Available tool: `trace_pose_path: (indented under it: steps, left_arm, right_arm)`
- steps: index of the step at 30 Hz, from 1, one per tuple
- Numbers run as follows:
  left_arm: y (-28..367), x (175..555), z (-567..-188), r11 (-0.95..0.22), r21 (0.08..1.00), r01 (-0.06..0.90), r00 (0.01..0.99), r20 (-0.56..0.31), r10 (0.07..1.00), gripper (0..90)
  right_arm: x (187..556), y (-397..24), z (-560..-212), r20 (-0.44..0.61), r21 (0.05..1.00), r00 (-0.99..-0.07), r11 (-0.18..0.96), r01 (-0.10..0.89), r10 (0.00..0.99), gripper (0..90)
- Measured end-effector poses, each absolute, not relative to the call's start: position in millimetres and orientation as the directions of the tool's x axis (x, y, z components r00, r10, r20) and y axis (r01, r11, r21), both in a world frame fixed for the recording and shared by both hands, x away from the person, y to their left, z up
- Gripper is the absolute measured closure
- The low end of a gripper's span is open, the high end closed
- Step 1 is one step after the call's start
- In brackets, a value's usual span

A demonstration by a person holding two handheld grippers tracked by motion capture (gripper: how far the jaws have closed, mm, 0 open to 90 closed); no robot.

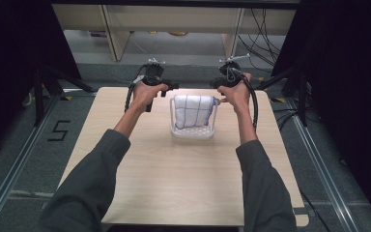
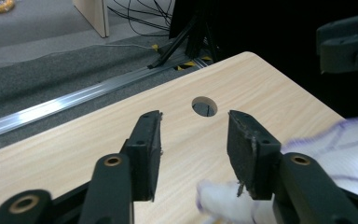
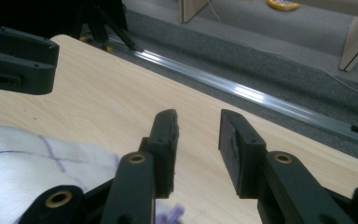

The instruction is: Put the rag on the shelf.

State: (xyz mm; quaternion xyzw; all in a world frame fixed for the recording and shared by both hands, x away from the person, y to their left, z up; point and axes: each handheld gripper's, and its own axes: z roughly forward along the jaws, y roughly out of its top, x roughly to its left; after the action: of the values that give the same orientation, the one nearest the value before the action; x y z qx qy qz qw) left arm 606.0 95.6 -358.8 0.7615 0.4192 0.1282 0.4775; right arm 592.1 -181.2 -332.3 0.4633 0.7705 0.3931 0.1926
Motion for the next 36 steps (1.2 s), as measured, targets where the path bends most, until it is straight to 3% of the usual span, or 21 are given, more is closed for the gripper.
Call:
trace_pose_path:
  steps: [6, 12, 17, 30, 36]
  left_arm:
    - [106.1, 589.7, -353.2, -0.192, 0.819, 0.541, 0.606, -0.221, 0.764, 43.7]
    - [113.2, 571.1, -348.3, -0.199, 0.819, 0.539, 0.612, -0.218, 0.761, 38.0]
    - [120.9, 554.5, -343.9, -0.155, 0.826, 0.542, 0.62, -0.268, 0.738, 35.5]
    - [133.9, 487.0, -354.4, -0.217, 0.845, 0.49, 0.7, -0.233, 0.675, 29.3]
    - [143.2, 455.8, -361.8, -0.233, 0.867, 0.44, 0.711, -0.178, 0.68, 29.6]
  right_arm:
    - [576.5, -184.0, -319.2, 0.051, 0.808, -0.538, 0.282, 0.518, 0.842, 62.4]
    - [557.9, -182.7, -314.8, 0.056, 0.812, -0.569, 0.294, 0.504, 0.821, 54.5]
    - [541.2, -186.0, -310.6, 0.073, 0.829, -0.582, 0.275, 0.488, 0.81, 50.8]
    - [493.7, -203.5, -314.5, 0.056, 0.852, -0.609, 0.279, 0.442, 0.791, 42.3]
    - [467.8, -211.8, -322.9, 0.02, 0.858, -0.616, 0.304, 0.415, 0.787, 40.6]
